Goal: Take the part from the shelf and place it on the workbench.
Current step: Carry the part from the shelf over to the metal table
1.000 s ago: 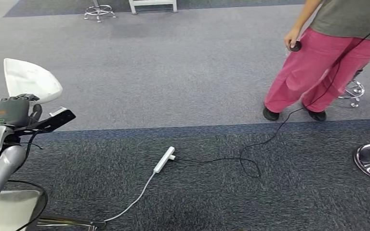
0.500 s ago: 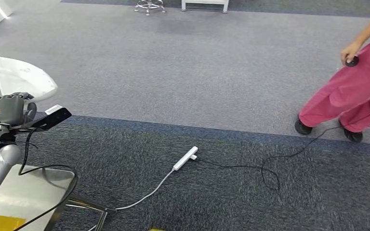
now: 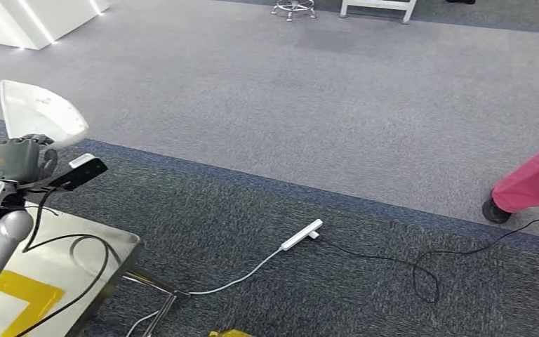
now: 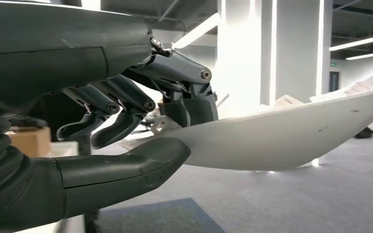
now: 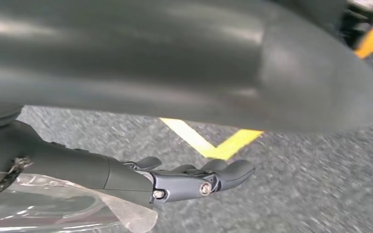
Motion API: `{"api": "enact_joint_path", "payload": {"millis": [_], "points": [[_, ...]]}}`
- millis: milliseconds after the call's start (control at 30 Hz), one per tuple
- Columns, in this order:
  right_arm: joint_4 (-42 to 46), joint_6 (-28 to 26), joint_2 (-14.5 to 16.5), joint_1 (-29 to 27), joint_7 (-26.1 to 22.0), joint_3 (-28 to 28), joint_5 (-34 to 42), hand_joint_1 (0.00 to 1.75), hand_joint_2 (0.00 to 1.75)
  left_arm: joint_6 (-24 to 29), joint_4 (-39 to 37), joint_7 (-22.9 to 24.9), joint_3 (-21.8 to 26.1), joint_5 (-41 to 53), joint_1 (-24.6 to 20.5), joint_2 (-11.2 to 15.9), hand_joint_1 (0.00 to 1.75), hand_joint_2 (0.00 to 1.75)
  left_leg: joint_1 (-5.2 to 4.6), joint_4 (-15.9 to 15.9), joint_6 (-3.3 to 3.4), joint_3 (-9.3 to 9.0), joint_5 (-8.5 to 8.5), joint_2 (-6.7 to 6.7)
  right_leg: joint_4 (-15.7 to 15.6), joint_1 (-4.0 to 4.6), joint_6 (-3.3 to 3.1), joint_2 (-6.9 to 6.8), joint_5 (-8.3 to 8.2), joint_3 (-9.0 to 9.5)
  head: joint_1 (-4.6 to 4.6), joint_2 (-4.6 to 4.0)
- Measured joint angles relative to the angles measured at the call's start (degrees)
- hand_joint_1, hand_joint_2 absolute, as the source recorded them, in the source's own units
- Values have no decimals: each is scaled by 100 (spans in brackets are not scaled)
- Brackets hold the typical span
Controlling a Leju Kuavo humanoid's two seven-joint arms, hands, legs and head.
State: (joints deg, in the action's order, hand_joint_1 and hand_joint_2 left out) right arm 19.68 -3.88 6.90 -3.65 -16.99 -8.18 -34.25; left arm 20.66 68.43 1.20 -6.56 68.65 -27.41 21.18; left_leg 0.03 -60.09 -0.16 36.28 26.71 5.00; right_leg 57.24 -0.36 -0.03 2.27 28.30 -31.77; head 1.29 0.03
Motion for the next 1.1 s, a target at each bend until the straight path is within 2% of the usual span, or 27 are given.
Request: {"api": "enact_joint_path", "payload": {"millis": [67, 100, 133, 167, 200, 233, 300, 367, 433, 467, 500, 567, 600, 633, 667, 700, 733, 767, 800, 833, 867, 900, 933, 967, 1033, 1067, 1100], "points": [[38, 27, 1, -2, 44, 25, 18, 0, 0, -39, 15, 33, -2, 14, -15, -1, 175, 175, -4, -612, -51, 271, 341, -345, -28, 11, -47, -149, -1, 24, 25, -1], [54, 39, 1, -9, 71, 36, 24, 0, 0, -61, 20, 47, -4, 24, -13, -11, 175, 175, 8, -1004, -75, 449, 509, -411, -27, 19, -58, -227, 8, 28, 28, -1], [71, 46, 1, -19, 94, 44, 28, 0, 0, -79, 23, 58, -5, 33, 0, -17, 175, 175, 21, -1302, -92, 586, 602, -438, -26, 23, -66, -307, 20, 34, 27, -1], [88, 49, 1, -30, 109, 48, 32, 0, 0, -91, 25, 67, -6, 42, 14, -21, 175, 175, 32, -1419, -105, 639, 590, -452, -24, 25, -68, -387, 33, 42, 29, -1], [104, 51, 1, -36, 118, 54, 36, 0, 0, -96, 25, 71, -6, 47, 25, -22, 175, 175, 39, -1303, -112, 579, 467, -473, -23, 25, -64, -465, 50, 56, 29, -1], [121, 54, 1, -40, 122, 63, 39, 0, 0, -96, 28, 72, -5, 51, 31, -19, 175, 175, 42, -984, -110, 416, 267, -522, -22, 26, -55, -539, 71, 79, 30, -1], [149, 60, 1, -42, 127, 80, 52, 0, 0, -94, 38, 72, -5, 57, 23, -12, 175, 175, -1, -218, -83, 27, -51, -787, -16, 47, -16, -670, 121, 126, 32, -1], [178, 71, 1, -44, 140, 98, 72, 0, 0, -94, 49, 72, -5, 61, 7, -10, 175, 175, -62, 138, -21, -136, -95, -974, -9, 88, 36, -798, 167, 152, 26, 0], [209, 82, 1, -49, 155, 121, 89, 0, 0, -94, 54, 72, -4, 68, 11, 0, 175, 175, -73, 180, 52, -131, -77, -878, -12, 106, 82, -922, 209, 171, 20, 1], [226, 85, 1, -52, 158, 131, 96, 0, 0, -92, 57, 72, -2, 72, 14, 9, 175, 175, -61, 193, 81, -130, -85, -805, 15, 97, 108, -871, 251, 161, 17, 1], [239, 86, 1, -51, 158, 139, 104, 0, 0, -89, 61, 74, -2, 75, 7, 18, 175, 175, -46, 205, 116, -134, -94, -736, 132, 83, 134, -738, 333, 107, 14, 1], [257, 92, 1, -58, 164, 159, 127, 0, 0, -85, 69, 76, -4, 84, -18, 10, 175, 175, -23, 215, 175, -140, -101, -596, 763, 50, 175, -381, 638, -214, -4, 1], [262, 100, 1, -66, 175, 171, 142, 0, 0, -88, 72, 77, -7, 89, -25, -1, 175, 175, -21, 213, 194, -140, -99, -518, 1201, 41, 184, -284, 800, -447, -8, 0], [269, 109, 1, -76, 189, 181, 157, 0, 0, -91, 73, 77, -9, 94, -25, -13, 175, 175, -22, 211, 201, -142, -98, -435, 1569, 36, 189, -247, 897, -666, -12, -1], [279, 118, 1, -83, 206, 189, 171, 0, 0, -97, 73, 77, -10, 99, -23, -23, 175, 175, -23, 209, 202, -146, -98, -347, 1746, 36, 189, -234, 879, -806, -12, -1], [294, 127, 1, -88, 224, 197, 186, 0, 0, -105, 73, 77, -10, 103, -21, -29, 175, 175, -24, 208, 200, -154, -97, -260, 1693, 36, 181, -223, 744, -840, -11, -1], [313, 132, 1, -92, 239, 206, 200, 0, 0, -112, 73, 78, -10, 107, -22, -33, 175, 175, -22, 207, 196, -165, -94, -174, 1397, 34, 166, -189, 505, -753, -11, -1], [333, 137, 1, -94, 252, 216, 215, 0, 0, -119, 73, 80, -10, 110, -23, -37, 175, 175, -17, 207, 189, -176, -89, -92, 977, 27, 149, -94, 250, -600, -11, -1], [349, 140, 1, -100, 266, 228, 230, 0, 0, -125, 73, 85, -10, 113, -28, -38, 175, 175, -17, 199, 173, -176, -83, -12, 585, 9, 131, 41, 66, -425, -9, -1], [367, 143, 1, -106, 275, 240, 247, 0, 0, -127, 73, 90, -11, 113, -31, -40, 175, 175, -9, 192, 150, -163, -84, 64, 287, -3, 117, 160, -34, -283, -7, -1], [381, 146, 1, -115, 284, 253, 261, 0, 0, -130, 73, 95, -11, 114, -32, -43, 175, 175, 5, 190, 116, -143, -92, 137, 141, -9, 105, 238, -48, -202, -5, -1], [398, 150, 1, -127, 292, 270, 276, 0, 0, -130, 74, 99, -11, 114, -28, -39, 175, 175, 19, 195, 76, -122, -107, 211, 103, -6, 92, 238, -24, -159, -6, 0], [418, 151, 0, -135, 297, 287, 291, 0, 0, -130, 74, 100, -11, 114, -20, -28, 175, 175, 34, 207, 33, -108, -124, 283, 73, -1, 69, 176, -23, -142, -6, 0], [434, 152, -1, -141, 302, 305, 304, 0, 0, -128, 75, 101, -9, 113, -8, -11, 175, 175, 37, 201, -4, -98, -113, 253, 42, -2, 36, 106, -38, -125, -6, -1], [456, 152, -1, -143, 303, 331, 332, 0, 0, -113, 77, 103, -4, 112, -7, 26, 175, 175, 19, -25, -64, 0, 56, -46, -27, -11, -24, -36, -65, -81, 23, -1], [460, 155, -1, -147, 302, 343, 342, 0, 0, -101, 77, 103, -3, 112, -12, 31, 175, 175, 20, -285, -90, 111, 215, -247, -44, -6, -46, -108, -66, -63, 38, -1], [463, 156, -1, -158, 301, 355, 350, 0, 0, -92, 76, 103, -4, 112, -18, 26, 175, 175, 30, -611, -119, 254, 378, -367, -48, 0, -58, -182, -58, -51, 52, -1]]}}
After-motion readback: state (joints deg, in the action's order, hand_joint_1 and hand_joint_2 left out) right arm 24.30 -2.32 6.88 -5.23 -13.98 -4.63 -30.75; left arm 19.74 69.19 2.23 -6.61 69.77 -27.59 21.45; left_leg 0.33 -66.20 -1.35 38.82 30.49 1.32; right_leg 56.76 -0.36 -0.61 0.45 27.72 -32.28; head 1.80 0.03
